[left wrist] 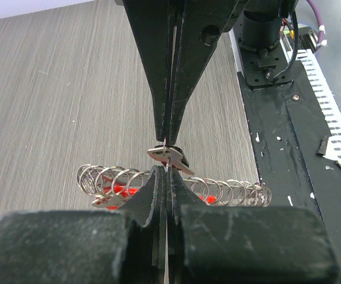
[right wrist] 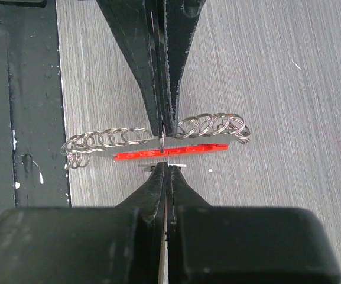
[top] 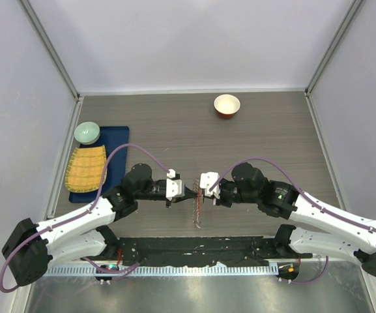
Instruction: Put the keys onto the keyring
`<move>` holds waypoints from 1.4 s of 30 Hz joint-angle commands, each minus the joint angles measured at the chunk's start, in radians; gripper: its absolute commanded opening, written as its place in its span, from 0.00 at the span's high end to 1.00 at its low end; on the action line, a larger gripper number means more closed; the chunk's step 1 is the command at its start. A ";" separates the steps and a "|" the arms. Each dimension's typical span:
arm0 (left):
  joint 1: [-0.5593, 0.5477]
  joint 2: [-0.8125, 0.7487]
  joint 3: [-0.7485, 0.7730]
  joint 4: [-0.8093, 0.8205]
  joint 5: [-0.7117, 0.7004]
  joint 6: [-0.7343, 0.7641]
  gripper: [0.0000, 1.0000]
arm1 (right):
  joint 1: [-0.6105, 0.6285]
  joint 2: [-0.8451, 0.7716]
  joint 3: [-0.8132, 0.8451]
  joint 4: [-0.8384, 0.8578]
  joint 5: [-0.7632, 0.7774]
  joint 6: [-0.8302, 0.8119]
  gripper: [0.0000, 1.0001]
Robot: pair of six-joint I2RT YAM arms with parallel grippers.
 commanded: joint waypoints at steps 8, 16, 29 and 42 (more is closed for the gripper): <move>-0.001 -0.005 0.049 0.047 0.005 -0.002 1.00 | 0.006 -0.012 0.011 0.025 -0.008 -0.006 0.99; -0.001 -0.005 0.049 0.045 0.002 0.000 1.00 | 0.009 -0.006 0.014 0.022 -0.025 -0.008 0.99; -0.001 -0.002 0.049 0.042 0.002 0.001 1.00 | 0.009 -0.008 0.013 0.024 0.007 -0.003 0.99; -0.001 0.001 0.049 0.042 -0.004 0.003 1.00 | 0.017 -0.025 0.011 0.010 0.004 0.001 0.99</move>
